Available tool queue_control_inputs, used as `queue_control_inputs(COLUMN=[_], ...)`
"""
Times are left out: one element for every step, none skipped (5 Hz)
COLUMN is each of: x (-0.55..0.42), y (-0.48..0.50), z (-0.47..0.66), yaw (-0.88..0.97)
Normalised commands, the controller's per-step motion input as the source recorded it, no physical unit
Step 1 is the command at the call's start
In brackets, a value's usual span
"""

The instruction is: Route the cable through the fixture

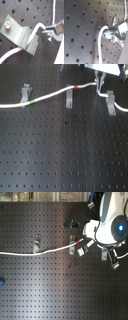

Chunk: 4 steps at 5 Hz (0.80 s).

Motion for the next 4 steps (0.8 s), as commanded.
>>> queue_control_inputs(x=[0.0,0.004,0.01,-0.051], y=[0.033,0.017,0.036,0.018], z=[0.0,0.0,0.06,0.0], yaw=[0.01,0.08,0.47,0.34])
